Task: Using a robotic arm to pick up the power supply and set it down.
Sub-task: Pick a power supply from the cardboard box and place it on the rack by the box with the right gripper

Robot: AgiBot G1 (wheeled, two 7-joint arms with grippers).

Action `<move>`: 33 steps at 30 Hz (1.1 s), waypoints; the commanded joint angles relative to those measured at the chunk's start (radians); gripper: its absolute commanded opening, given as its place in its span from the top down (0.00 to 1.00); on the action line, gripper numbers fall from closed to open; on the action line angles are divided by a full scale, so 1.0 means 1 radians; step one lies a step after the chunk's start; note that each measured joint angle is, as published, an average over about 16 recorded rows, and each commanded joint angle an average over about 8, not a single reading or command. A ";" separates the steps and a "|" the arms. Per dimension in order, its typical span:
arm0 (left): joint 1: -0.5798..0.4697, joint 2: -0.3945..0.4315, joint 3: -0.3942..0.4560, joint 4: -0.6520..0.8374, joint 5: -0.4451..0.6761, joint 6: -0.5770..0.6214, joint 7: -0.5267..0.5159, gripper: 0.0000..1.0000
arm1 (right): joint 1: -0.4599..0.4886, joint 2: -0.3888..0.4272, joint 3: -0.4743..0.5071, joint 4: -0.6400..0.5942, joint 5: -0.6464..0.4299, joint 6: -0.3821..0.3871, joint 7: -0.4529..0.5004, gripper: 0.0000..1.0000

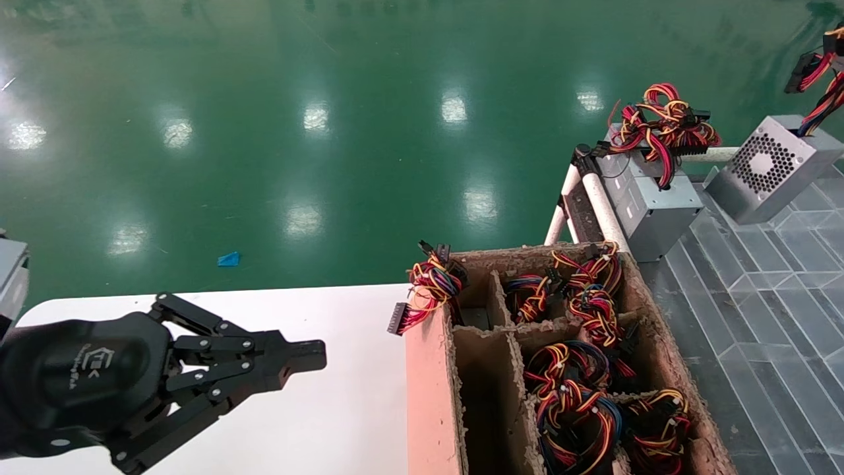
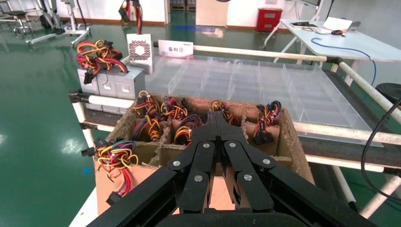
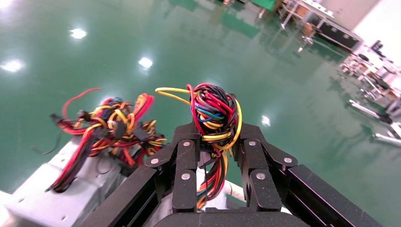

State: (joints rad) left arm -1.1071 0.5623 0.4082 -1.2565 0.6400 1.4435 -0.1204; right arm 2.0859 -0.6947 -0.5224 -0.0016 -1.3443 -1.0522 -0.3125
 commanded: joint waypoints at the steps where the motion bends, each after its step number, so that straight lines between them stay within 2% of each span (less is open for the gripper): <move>1: 0.000 0.000 0.000 0.000 0.000 0.000 0.000 1.00 | -0.013 -0.015 0.008 -0.010 0.012 0.038 -0.003 1.00; 7: 0.000 0.000 0.000 0.000 0.000 0.000 0.000 1.00 | -0.032 -0.052 0.015 -0.005 0.021 0.084 -0.013 1.00; 16: 0.000 0.000 0.000 0.000 0.000 0.000 0.000 1.00 | -0.050 -0.093 0.021 -0.007 0.030 0.093 -0.006 1.00; 33: 0.000 0.000 0.000 0.000 0.000 0.000 0.000 1.00 | -0.072 -0.115 0.032 -0.008 0.046 0.139 0.009 1.00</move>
State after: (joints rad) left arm -1.1071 0.5623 0.4083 -1.2565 0.6399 1.4435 -0.1204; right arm 2.0150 -0.8075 -0.4917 -0.0087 -1.3006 -0.9171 -0.3048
